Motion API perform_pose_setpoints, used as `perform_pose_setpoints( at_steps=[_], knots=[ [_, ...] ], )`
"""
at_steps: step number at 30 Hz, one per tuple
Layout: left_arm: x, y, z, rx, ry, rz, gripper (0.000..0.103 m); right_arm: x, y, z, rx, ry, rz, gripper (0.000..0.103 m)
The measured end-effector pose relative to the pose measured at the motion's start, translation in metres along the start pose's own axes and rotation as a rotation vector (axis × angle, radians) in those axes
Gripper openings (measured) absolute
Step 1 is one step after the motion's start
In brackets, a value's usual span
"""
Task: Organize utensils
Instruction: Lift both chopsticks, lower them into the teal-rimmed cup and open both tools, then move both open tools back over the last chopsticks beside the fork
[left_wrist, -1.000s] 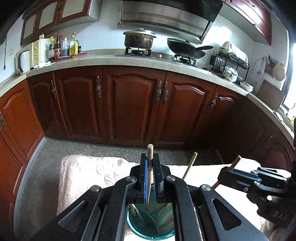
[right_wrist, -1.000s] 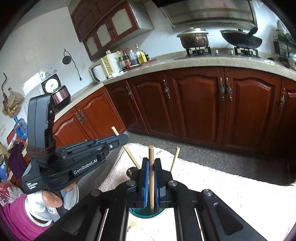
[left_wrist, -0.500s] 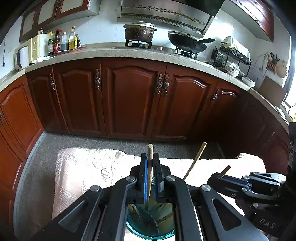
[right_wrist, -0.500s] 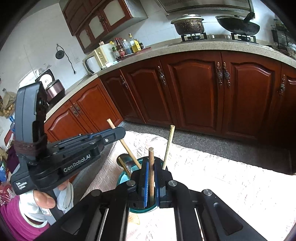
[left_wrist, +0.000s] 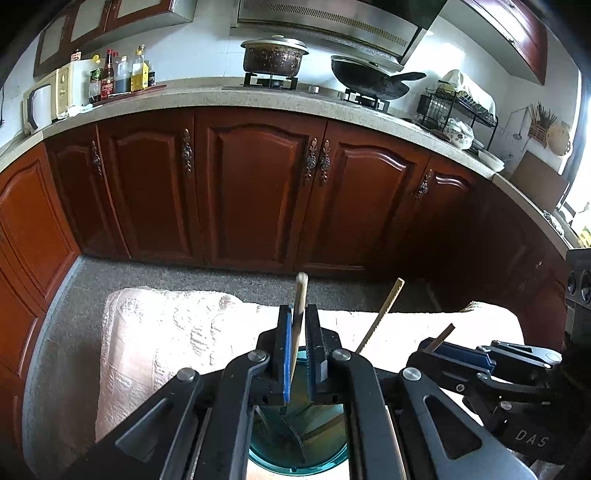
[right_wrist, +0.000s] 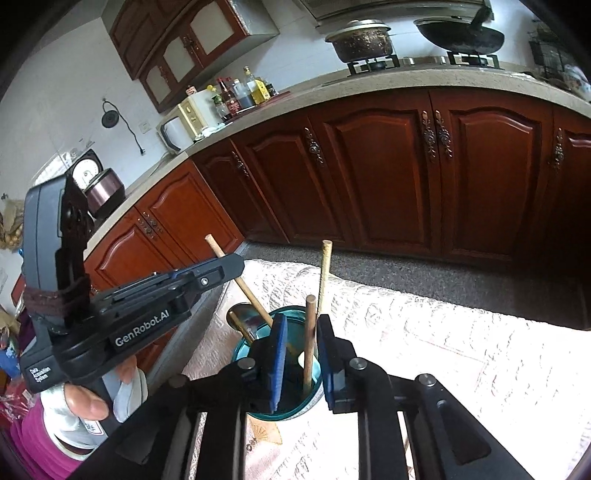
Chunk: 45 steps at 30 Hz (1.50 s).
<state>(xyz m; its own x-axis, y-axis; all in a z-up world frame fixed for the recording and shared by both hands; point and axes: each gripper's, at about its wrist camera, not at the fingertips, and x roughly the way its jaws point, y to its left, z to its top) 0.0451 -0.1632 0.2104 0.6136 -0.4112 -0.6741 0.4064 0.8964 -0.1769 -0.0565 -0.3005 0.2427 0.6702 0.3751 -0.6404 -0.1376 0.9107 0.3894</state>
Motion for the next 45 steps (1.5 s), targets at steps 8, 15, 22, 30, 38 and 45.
perform_pose_setpoints(
  at_steps=[8, 15, 22, 30, 38, 45],
  knots=[
    [-0.008, -0.001, -0.003, -0.015, -0.012, -0.018, 0.044, -0.009, -0.009, -0.005, 0.029, 0.001, -0.003, 0.026],
    [-0.016, -0.006, -0.009, -0.009, -0.011, 0.0, 0.045, -0.018, -0.01, -0.016, 0.042, 0.008, -0.019, 0.026],
    [-0.033, -0.012, -0.024, 0.0, -0.041, 0.033, 0.059, -0.027, -0.004, -0.031, 0.008, 0.009, -0.083, 0.026],
    [-0.048, -0.019, -0.039, 0.014, -0.049, 0.045, 0.059, -0.044, 0.006, -0.047, -0.005, -0.024, -0.104, 0.029],
    [-0.064, -0.031, -0.064, 0.025, -0.047, 0.044, 0.066, -0.06, -0.002, -0.069, 0.006, -0.007, -0.135, 0.044],
    [-0.073, -0.045, -0.083, 0.054, -0.037, 0.028, 0.066, -0.076, -0.018, -0.093, 0.027, 0.013, -0.174, 0.049]
  ],
)
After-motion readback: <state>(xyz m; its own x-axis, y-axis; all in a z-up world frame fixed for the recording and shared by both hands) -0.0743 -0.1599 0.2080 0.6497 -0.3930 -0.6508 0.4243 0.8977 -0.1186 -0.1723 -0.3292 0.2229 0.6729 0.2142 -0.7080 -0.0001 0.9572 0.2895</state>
